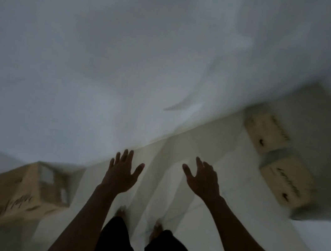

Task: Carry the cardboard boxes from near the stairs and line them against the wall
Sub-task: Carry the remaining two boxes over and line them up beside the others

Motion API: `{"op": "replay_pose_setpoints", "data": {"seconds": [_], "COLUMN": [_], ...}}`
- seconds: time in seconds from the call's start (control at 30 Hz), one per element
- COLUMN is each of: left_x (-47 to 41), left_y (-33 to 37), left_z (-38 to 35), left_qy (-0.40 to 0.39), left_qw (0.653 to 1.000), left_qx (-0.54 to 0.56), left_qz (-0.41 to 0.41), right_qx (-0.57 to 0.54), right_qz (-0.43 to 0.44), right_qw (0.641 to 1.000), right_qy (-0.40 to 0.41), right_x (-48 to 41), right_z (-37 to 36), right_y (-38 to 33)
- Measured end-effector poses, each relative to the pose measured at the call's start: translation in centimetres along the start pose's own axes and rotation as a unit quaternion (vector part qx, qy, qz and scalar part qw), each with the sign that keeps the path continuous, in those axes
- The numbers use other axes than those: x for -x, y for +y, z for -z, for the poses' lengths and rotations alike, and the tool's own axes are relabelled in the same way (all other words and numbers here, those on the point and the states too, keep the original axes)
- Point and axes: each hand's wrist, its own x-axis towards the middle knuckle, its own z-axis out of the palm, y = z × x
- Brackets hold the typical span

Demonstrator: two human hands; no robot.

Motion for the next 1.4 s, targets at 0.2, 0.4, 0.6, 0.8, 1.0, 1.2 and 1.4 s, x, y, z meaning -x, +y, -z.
{"op": "replay_pose_setpoints", "data": {"seconds": [0.2, 0.4, 0.6, 0.8, 1.0, 1.2, 1.4], "left_x": [-4.9, -10.9, -19.4, -26.5, -31.3, -38.1, -46.2], "left_y": [12.4, 23.7, 33.7, 43.5, 54.3, 64.7, 69.5], "left_z": [0.0, -1.5, -5.2, -11.3, -18.0, -27.6, -43.5], "left_qy": [-0.035, -0.069, -0.112, -0.169, -0.236, -0.275, -0.337], "left_qw": [0.991, 0.974, 0.963, 0.944, 0.914, 0.899, 0.889], "left_qx": [-0.060, -0.107, -0.128, -0.168, -0.196, -0.196, -0.188], "left_qz": [-0.117, -0.187, -0.209, -0.228, -0.265, -0.279, -0.245], "right_qx": [-0.070, -0.111, -0.144, -0.196, -0.249, -0.324, -0.393], "right_qz": [-0.103, -0.185, -0.244, -0.290, -0.330, -0.383, -0.465], "right_qw": [0.992, 0.975, 0.958, 0.934, 0.903, 0.853, 0.757], "right_qy": [0.012, 0.047, 0.054, 0.076, 0.113, 0.145, 0.238], "right_x": [-0.3, -3.5, -11.2, -17.2, -21.8, -28.8, -37.1], "right_z": [5.9, 11.0, 15.6, 19.8, 22.7, 22.9, 16.5], "right_y": [9.1, 17.8, 26.2, 34.8, 44.2, 55.4, 67.2]}}
